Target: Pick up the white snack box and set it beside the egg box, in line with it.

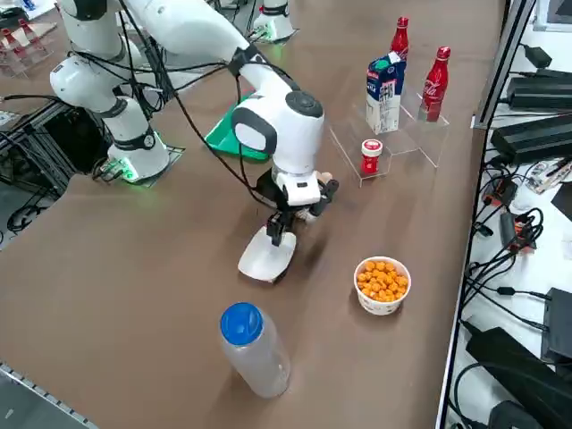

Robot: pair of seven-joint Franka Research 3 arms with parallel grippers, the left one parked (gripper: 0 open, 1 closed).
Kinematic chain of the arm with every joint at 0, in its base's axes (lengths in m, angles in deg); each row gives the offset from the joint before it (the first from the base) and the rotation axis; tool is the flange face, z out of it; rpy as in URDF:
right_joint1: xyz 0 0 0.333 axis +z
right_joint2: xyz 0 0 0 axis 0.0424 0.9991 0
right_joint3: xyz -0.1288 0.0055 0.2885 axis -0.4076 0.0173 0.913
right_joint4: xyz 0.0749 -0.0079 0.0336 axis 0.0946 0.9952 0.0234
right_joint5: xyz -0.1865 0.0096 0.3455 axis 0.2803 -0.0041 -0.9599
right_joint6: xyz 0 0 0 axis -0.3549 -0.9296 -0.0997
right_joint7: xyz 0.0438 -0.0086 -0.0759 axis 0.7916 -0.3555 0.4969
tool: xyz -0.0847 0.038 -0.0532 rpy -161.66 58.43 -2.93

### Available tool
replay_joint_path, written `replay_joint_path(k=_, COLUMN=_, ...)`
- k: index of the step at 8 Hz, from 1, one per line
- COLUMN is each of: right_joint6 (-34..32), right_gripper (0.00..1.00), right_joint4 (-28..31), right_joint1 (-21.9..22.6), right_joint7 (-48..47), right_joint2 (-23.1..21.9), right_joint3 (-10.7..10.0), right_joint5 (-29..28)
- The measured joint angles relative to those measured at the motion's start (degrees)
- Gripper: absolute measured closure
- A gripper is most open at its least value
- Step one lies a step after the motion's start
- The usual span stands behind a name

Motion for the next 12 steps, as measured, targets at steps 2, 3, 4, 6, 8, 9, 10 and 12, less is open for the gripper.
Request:
replay_joint_path(k=2, right_joint6=-5.1, right_gripper=0.00, right_joint4=-2.9, right_joint1=0.9, right_joint7=0.0, right_joint2=-6.1, right_joint3=0.5, right_joint5=-4.7)
replay_joint_path(k=3, right_joint6=-10.6, right_gripper=0.00, right_joint4=-5.6, right_joint1=1.7, right_joint7=0.1, right_joint2=-9.9, right_joint3=0.7, right_joint5=-9.7)
replay_joint_path(k=4, right_joint6=-17.4, right_gripper=0.00, right_joint4=-9.7, right_joint1=2.4, right_joint7=0.1, right_joint2=-12.9, right_joint3=0.9, right_joint5=-13.1)
replay_joint_path(k=6, right_joint6=-30.2, right_gripper=0.00, right_joint4=-21.3, right_joint1=4.2, right_joint7=0.3, right_joint2=-15.3, right_joint3=1.3, right_joint5=-14.5)
replay_joint_path(k=8, right_joint6=-42.7, right_gripper=0.00, right_joint4=-32.0, right_joint1=8.1, right_joint7=0.4, right_joint2=-15.6, right_joint3=1.5, right_joint5=-13.5)
replay_joint_path(k=9, right_joint6=-47.6, right_gripper=0.00, right_joint4=-35.2, right_joint1=10.5, right_joint7=0.4, right_joint2=-15.9, right_joint3=1.5, right_joint5=-11.6)
replay_joint_path(k=10, right_joint6=-48.9, right_gripper=0.00, right_joint4=-34.8, right_joint1=12.6, right_joint7=0.4, right_joint2=-17.3, right_joint3=1.6, right_joint5=-9.2)
replay_joint_path(k=12, right_joint6=-43.2, right_gripper=0.00, right_joint4=-23.4, right_joint1=14.3, right_joint7=0.4, right_joint2=-25.2, right_joint3=1.2, right_joint5=-6.4)
